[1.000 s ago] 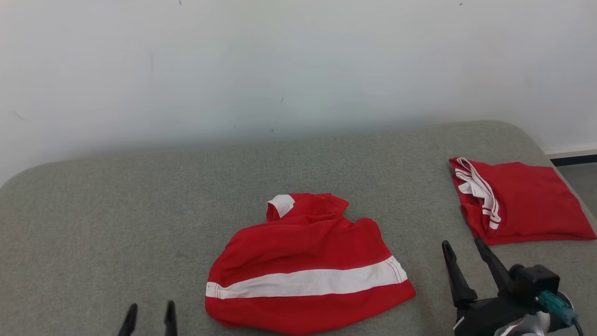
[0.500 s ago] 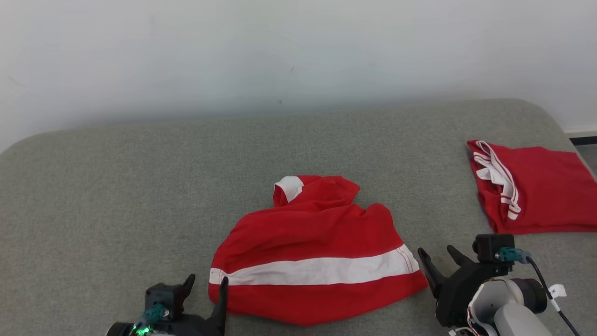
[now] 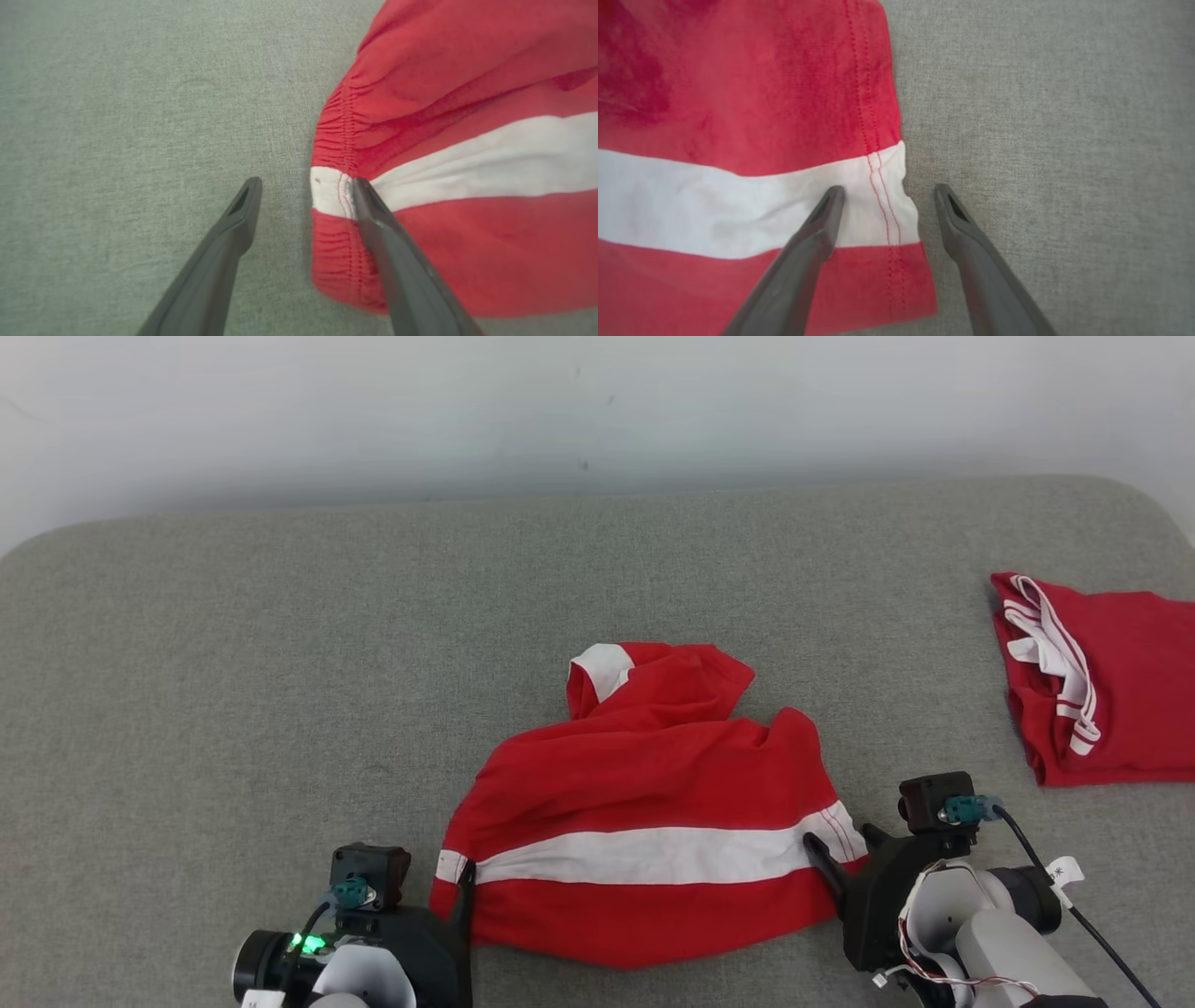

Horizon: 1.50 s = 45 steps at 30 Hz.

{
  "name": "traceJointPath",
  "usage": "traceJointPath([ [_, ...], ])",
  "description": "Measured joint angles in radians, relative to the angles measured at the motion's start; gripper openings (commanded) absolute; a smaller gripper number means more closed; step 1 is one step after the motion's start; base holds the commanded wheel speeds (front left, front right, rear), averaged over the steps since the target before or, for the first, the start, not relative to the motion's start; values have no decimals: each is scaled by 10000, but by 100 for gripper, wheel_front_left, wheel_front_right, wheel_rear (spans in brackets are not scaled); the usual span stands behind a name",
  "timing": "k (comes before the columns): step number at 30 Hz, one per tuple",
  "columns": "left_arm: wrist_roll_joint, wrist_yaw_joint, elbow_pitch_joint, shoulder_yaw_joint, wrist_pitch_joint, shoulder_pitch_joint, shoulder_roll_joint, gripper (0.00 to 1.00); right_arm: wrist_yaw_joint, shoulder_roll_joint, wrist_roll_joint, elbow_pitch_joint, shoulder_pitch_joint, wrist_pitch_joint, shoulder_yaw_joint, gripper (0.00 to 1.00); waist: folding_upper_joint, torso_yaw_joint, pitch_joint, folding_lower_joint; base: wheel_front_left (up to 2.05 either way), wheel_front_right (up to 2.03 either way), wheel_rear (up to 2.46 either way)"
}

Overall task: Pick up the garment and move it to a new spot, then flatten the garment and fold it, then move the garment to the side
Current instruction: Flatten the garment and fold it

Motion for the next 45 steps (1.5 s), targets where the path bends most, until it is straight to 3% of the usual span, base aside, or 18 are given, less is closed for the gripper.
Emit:
traceJointPath([
  [2,-71,-2,46,-86,-2,-44,0,100,0,-2,17,31,-51,-29,102,100,0,46,90,0,0,0,0],
  [4,-90,-82,73,-184,-6,-50,0,82,-2,-8,90,69,-80,-79,203,100,0,93,144,0,0,0,0],
  [5,-107,-127,79,-230,-13,-50,0,46,-27,-12,123,88,-88,-77,251,100,-1,109,160,-1,0,0,0],
  [7,-115,-276,84,-337,-59,-48,12,19,-31,-29,180,117,-109,-88,330,100,0,120,165,-2,0,0,0],
  [8,-128,-334,82,-378,-119,-47,12,0,-31,-40,213,134,-116,-102,366,100,0,118,156,-2,0,0,0],
  [23,-380,-334,0,-451,-462,181,138,0,-29,-186,663,4,-83,-90,761,97,0,-18,56,-2,0,0,0],
  [25,-410,-316,-31,-466,-497,208,146,0,-29,-190,683,12,-93,-117,754,83,0,-29,70,-2,0,0,0],
  [26,-456,-303,-44,-476,-506,209,146,0,-29,-199,685,29,-104,-132,754,49,0,-33,77,-2,0,0,0],
  [27,-458,-297,-56,-485,-506,210,148,0,-29,-211,686,46,-118,-140,763,46,0,-37,81,-1,0,0,0],
  [28,-464,-291,-65,-499,-510,213,146,0,-29,-226,683,59,-138,-198,792,33,0,-40,85,-2,0,0,0],
  [29,-474,-290,-75,-504,-533,217,148,0,-29,-230,679,65,-155,-272,828,7,0,-44,89,-2,0,0,0],
  [30,-487,-265,-81,-508,-533,220,148,0,-27,-219,679,79,-174,-303,859,0,0,-49,92,-2,0,0,0],
  [38,-936,-255,-453,-244,-905,212,153,0,-15,-295,673,-196,-294,-986,788,0,0,-135,16,-2,0,0,0],
  [45,-2261,-454,-1436,190,-1049,105,71,0,-15,-523,1076,-1407,-299,-1237,324,0,0,-240,-91,-2,0,0,0],
])
